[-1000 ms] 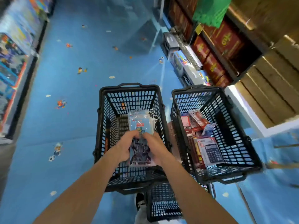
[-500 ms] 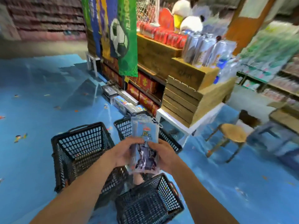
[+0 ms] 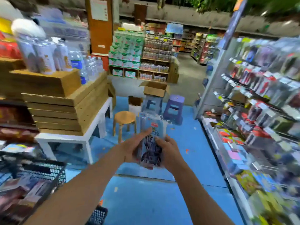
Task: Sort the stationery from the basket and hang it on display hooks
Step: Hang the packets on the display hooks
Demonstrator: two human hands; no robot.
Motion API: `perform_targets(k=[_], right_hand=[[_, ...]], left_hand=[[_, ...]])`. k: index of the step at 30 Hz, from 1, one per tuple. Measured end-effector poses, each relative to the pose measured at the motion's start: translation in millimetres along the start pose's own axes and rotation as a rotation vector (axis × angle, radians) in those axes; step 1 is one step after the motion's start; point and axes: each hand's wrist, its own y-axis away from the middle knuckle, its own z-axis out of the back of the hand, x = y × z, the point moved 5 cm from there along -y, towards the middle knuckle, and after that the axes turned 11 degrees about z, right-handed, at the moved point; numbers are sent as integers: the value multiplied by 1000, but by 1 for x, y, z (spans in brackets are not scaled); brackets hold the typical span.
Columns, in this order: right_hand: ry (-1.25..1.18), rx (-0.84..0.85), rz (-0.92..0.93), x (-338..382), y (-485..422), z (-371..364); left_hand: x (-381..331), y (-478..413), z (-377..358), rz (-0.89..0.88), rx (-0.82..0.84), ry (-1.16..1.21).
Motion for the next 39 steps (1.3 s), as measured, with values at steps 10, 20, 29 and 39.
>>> perform_targets(k=[10, 20, 29, 39], right_hand=[[343, -327, 276, 149, -5, 282], [555, -690, 454, 229, -11, 424], [956, -1081, 486, 262, -91, 515], [599, -1314, 478, 298, -131, 592]], left_hand=[[-78, -181, -277, -46, 251, -199], [-129, -274, -425, -17, 576, -223], [-200, -389, -498, 19, 786, -286], [-248, -483, -557, 57, 960, -414]])
